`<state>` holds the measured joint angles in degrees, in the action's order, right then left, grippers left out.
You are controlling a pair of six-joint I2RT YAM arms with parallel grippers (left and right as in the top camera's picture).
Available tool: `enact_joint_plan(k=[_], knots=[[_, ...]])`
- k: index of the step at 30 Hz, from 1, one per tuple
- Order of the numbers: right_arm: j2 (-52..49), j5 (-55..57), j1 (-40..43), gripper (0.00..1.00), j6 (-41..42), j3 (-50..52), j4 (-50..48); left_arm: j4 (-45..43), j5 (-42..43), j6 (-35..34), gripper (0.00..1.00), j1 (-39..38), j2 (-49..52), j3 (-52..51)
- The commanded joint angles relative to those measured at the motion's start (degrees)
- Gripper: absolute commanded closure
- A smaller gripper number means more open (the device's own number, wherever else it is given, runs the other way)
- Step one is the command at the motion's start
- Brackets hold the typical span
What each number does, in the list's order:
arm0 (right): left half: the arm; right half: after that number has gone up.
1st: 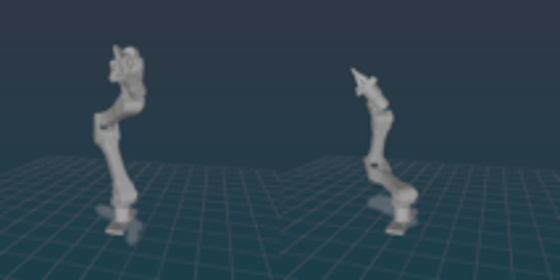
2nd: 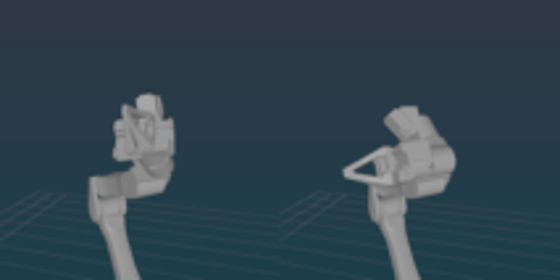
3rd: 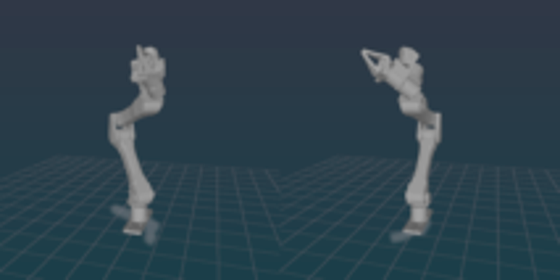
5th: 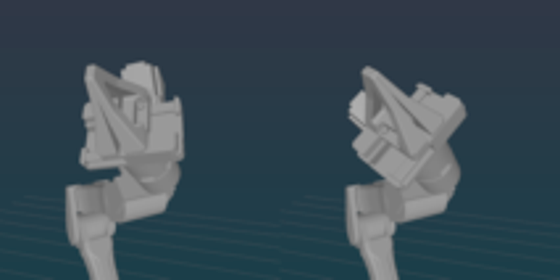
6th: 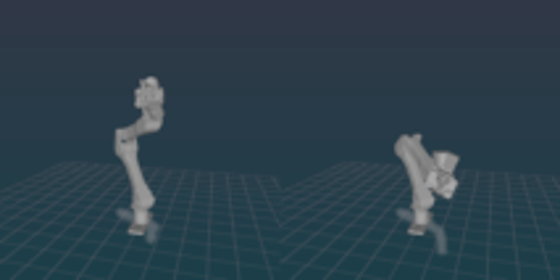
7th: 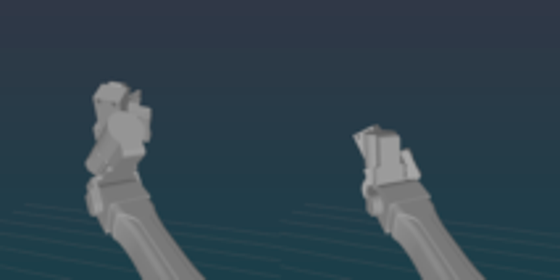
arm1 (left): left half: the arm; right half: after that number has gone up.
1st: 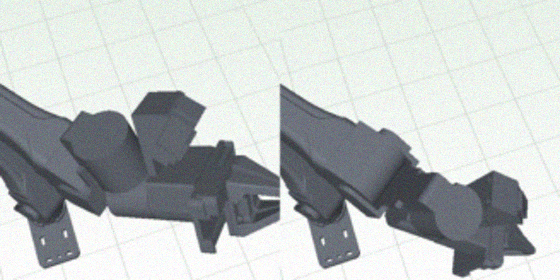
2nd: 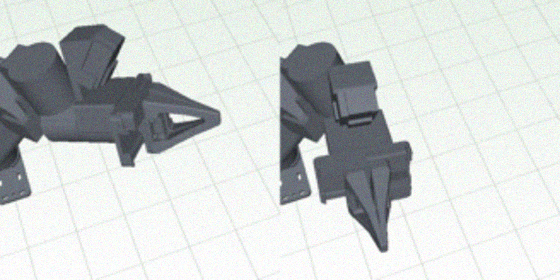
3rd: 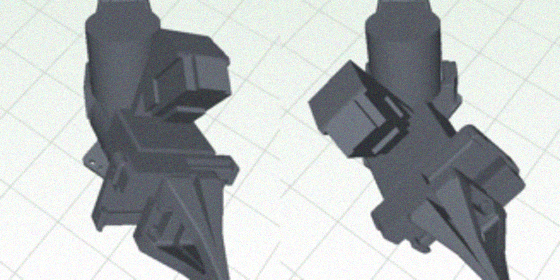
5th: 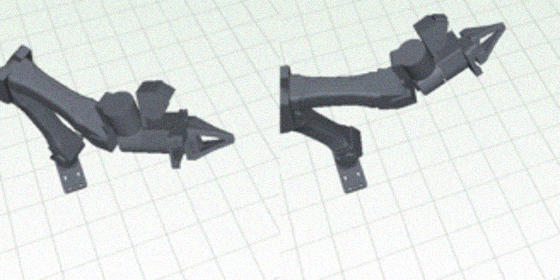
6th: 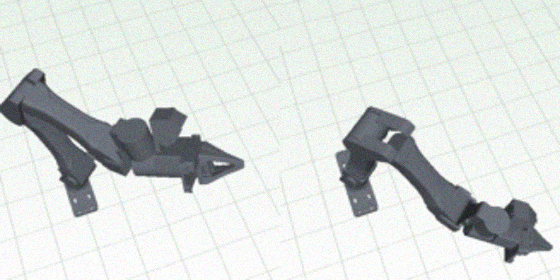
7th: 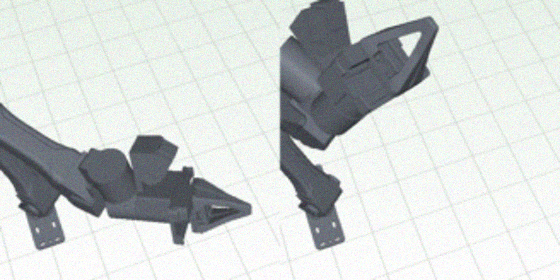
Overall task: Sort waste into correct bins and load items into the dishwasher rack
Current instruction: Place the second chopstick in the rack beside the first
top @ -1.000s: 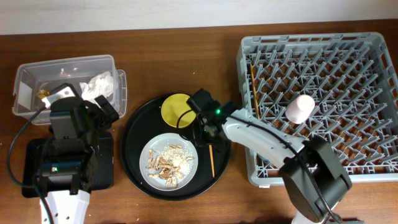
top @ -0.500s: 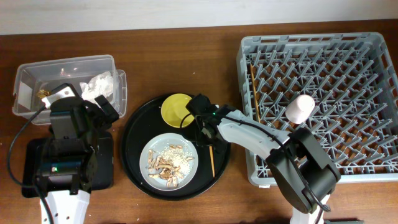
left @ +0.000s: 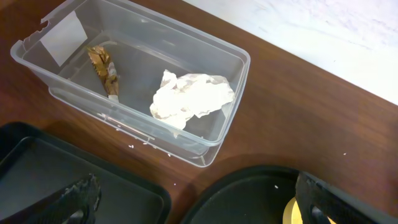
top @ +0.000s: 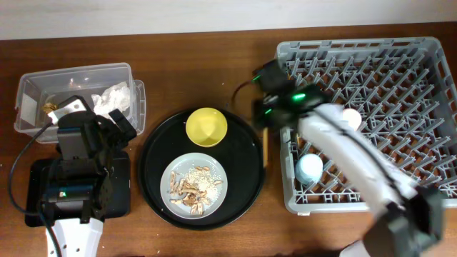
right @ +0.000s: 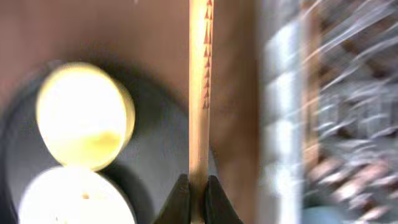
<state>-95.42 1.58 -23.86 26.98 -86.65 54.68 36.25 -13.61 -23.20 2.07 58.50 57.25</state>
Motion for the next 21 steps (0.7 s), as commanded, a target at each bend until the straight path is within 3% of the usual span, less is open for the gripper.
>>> enact_joint_plan(k=[1, 4, 12, 17, 19, 21], knots=[[4.44, 0.63, 9.70, 0.96, -11.50, -1.51, -1.16, -0.11, -0.61, 0.28, 0.01, 0.24, -0.22, 0.26], [2.29, 0.37, 16.55, 0.96, -11.78, -1.49, -1.77, -0.11, -0.61, 0.28, 0.01, 0.24, -0.22, 0.26], [-9.35, -6.36, 17.09, 0.94, -14.80, -1.42, -8.00, -0.11, -0.61, 0.28, 0.01, 0.24, -0.22, 0.26], [-10.40, -11.08, 17.09, 0.74, -19.74, -1.42, -7.52, -0.11, -0.61, 0.28, 0.01, 0.24, -0.22, 0.26], [-10.40, -11.10, 17.09, 0.51, -19.69, -1.42, -6.88, -0.11, -0.61, 0.28, 0.01, 0.24, -0.22, 0.26], [-10.38, -11.10, 17.09, 0.50, -18.93, -1.44, -4.66, -0.11, -0.61, 0.28, 0.01, 0.24, -0.22, 0.26]])
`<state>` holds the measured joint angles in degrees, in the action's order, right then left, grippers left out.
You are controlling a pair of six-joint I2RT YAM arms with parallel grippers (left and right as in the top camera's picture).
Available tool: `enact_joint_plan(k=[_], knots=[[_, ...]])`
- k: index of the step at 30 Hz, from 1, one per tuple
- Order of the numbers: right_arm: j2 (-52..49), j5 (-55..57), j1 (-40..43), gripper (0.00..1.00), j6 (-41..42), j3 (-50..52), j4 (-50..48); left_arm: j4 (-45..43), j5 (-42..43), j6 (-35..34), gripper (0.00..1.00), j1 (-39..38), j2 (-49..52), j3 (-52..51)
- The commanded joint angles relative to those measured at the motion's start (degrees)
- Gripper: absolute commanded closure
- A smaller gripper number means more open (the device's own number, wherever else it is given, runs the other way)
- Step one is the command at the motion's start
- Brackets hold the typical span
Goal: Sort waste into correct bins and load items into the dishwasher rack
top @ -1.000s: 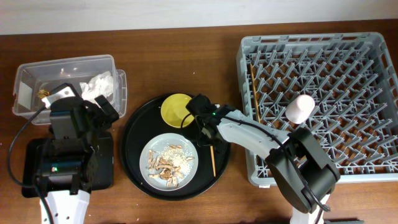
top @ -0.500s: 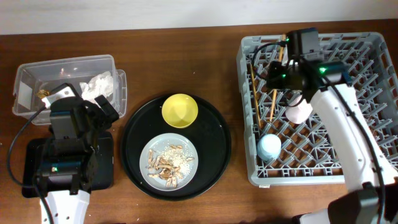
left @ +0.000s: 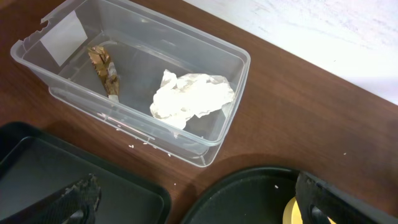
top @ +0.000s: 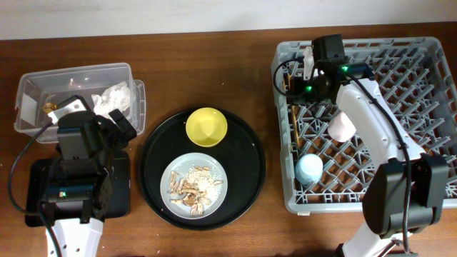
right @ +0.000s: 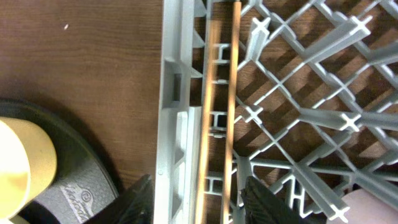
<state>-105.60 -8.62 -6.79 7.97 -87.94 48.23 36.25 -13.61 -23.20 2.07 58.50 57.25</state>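
Note:
Two wooden chopsticks lie side by side in the grey dishwasher rack, along its left wall. My right gripper hangs open just above them with nothing between its fingers. A pink cup and a pale blue cup also sit in the rack. On the black tray are a yellow bowl and a white plate of food scraps. My left gripper is open and empty near the clear bin.
The clear bin holds a crumpled tissue and a brown wrapper. A black bin lies under my left arm at the front left. The rack fills the right side of the table.
My right gripper was shut on a chopstick beside the rack's left wall, over the tray's edge. Now it is open over the rack's left side and the chopstick lies inside. The left arm has not moved.

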Motion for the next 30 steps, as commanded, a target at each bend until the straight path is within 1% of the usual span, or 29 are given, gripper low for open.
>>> enact_joint_plan(k=[1, 4, 6, 7, 9, 10, 12, 13, 14, 16, 18, 19, 22, 23, 30], knots=[[-0.13, -0.87, 0.02, 0.50, 1.62, -0.15, 3.10, -0.11, -0.61, 0.31, 0.01, 0.24, -0.22, 0.26], [3.08, -1.33, 0.02, 0.51, 6.16, -0.15, 7.04, -0.11, -0.61, 0.28, 0.01, 0.24, -0.22, 0.26], [10.67, -1.27, 0.11, 0.51, 7.63, -0.15, 10.58, -0.11, -0.61, 0.28, 0.01, 0.24, -0.22, 0.26], [15.06, -0.83, 0.13, 0.47, 7.76, -0.15, 12.22, -0.11, -0.61, 0.28, 0.01, 0.24, -0.22, 0.26], [21.42, 6.10, 0.13, 0.43, 11.19, -0.15, 14.91, -0.11, -0.61, 0.28, 0.01, 0.24, -0.22, 0.26], [24.35, 11.67, 0.13, 0.01, 11.65, -0.15, 16.24, -0.11, -0.61, 0.28, 0.01, 0.24, -0.22, 0.26], [28.98, 21.11, 0.55, 0.01, 11.72, -0.15, 19.74, -0.11, -0.61, 0.28, 0.01, 0.24, -0.22, 0.26], [31.34, 23.78, 2.19, 0.01, 12.74, -0.15, 22.34, -0.11, -0.61, 0.28, 0.01, 0.24, -0.22, 0.26], [32.39, 23.91, 4.04, 0.01, 12.76, -0.15, 23.69, -0.11, -0.61, 0.28, 0.01, 0.24, -0.22, 0.26], [33.14, 23.78, 10.82, 0.01, 15.08, -0.13, 26.08, -0.11, -0.61, 0.28, 0.01, 0.24, -0.22, 0.26], [32.87, 20.63, 20.85, 0.01, 15.08, -0.13, 27.78, -0.11, -0.61, 0.28, 0.01, 0.24, -0.22, 0.26], [32.81, 19.93, 24.33, 0.01, 15.06, -0.13, 28.94, -0.11, -0.61, 0.28, 0.01, 0.24, -0.22, 0.26], [32.81, 19.78, 31.32, 0.01, 15.04, -0.13, 31.28, -0.11, -0.61, 0.28, 0.01, 0.24, -0.22, 0.26], [32.81, 19.74, 32.35, 0.01, 15.06, -0.13, 31.30, -0.11, -0.61, 0.28, 0.01, 0.24, -0.22, 0.26], [32.81, 19.78, 32.35, 0.01, 15.04, -0.13, 31.30, -0.11, -0.61, 0.28, 0.01, 0.24, -0.22, 0.26]])
